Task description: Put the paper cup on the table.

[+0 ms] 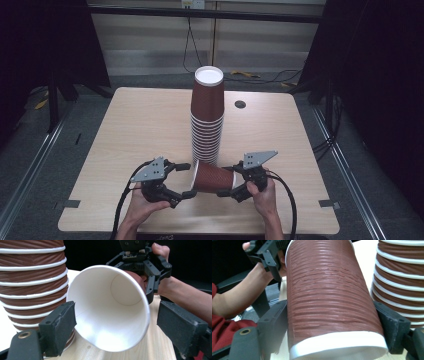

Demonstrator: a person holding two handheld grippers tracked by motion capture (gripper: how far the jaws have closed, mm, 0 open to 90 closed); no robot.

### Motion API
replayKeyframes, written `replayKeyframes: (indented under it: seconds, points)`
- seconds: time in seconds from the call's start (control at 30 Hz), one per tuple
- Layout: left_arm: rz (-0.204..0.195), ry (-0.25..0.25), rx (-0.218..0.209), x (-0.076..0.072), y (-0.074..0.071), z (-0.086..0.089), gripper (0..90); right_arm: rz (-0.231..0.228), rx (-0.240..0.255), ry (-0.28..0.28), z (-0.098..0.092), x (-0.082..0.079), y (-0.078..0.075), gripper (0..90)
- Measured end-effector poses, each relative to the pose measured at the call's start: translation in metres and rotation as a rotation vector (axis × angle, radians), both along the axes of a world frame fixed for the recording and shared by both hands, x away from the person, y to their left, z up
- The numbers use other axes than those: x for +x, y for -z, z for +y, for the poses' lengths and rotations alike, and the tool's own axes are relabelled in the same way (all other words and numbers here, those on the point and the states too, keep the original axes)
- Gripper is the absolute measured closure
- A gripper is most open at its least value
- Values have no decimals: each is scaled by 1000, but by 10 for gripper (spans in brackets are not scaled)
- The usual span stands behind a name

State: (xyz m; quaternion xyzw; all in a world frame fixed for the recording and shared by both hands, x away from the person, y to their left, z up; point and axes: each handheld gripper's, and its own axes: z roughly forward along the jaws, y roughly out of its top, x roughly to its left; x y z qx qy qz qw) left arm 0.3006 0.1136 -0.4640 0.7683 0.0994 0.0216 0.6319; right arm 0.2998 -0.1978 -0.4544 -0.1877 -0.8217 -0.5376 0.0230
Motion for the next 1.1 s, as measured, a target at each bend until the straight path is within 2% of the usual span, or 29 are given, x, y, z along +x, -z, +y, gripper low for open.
replayKeyframes:
  seconds: [0.17, 0.2, 0.23, 0.3, 0.33, 0.37, 0.5, 0.67, 0.83, 0.87, 1.1]
  points:
    - [8, -16, 5, 1, 3, -1, 153, -4, 21, -21, 0, 0, -1, 208]
    - [7, -31, 8, 1, 3, -1, 153, -6, 21, -20, 0, 0, -1, 208]
    - [14, -8, 1, 2, 4, -1, 148, -9, 20, -22, 1, 0, -1, 208]
    - [4, -19, 11, 2, 4, -2, 152, -9, 18, -30, 3, 0, -1, 208]
    - [6, -3, 12, 3, 4, -2, 147, -9, 15, -31, 3, 0, -1, 208]
    - [9, -20, 14, 3, 5, -3, 139, -9, 10, -31, 4, 0, -1, 208]
    - [12, -12, 14, 4, 5, -3, 77, -10, 10, -37, 6, 1, -2, 208]
    - [10, 7, 18, 5, 4, -6, 72, -11, 5, -50, 10, 1, -1, 208]
    - [9, 3, 5, 8, 3, -7, 61, -23, 4, -44, 10, 1, -2, 208]
    - [12, -15, 10, 8, 3, -7, 49, -27, 3, -43, 10, 1, -3, 209]
    - [25, -1, 2, 10, 4, -9, 0, -26, 1, -53, 11, 1, -4, 208]
